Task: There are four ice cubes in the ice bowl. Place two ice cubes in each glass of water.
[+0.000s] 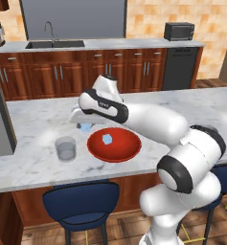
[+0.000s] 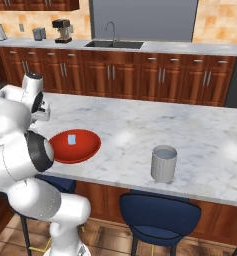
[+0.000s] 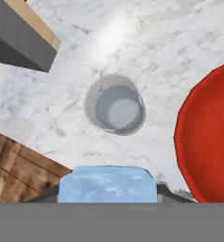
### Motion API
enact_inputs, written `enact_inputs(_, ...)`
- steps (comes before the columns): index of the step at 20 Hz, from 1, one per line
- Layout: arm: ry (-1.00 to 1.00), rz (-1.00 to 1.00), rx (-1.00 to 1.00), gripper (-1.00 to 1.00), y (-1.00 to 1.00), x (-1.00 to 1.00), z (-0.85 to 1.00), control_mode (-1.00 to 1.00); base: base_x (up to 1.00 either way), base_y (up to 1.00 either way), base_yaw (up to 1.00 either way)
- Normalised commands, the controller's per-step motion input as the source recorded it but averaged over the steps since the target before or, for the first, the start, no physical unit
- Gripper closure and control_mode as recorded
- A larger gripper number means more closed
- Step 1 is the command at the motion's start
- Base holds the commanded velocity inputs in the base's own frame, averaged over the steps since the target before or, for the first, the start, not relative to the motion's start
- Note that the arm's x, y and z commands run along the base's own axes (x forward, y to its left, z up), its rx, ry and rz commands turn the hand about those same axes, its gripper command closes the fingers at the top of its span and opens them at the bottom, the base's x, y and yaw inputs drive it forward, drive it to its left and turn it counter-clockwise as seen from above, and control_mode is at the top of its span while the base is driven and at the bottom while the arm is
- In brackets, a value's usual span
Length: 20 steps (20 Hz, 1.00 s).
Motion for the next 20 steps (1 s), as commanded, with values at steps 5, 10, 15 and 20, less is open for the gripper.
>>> enact_inputs(5,0.17,0.0,-0.12,1.0,0.39,0.3,-0.44,-1.0,0.0,0.0,0.0)
enact_inputs(10,0.04,0.0,-0.07,1.0,0.36,0.18,-0.36,-1.0,0.0,0.0,0.0)
enact_inputs(15,0.0,0.0,-0.01,1.0,0.19,0.18,-0.2,-1.0,0.0,0.0,0.0)
enact_inputs(20,0.0,0.0,-0.03,1.0,0.11,0.28,-0.37,-1.0,0.0,0.0,0.0)
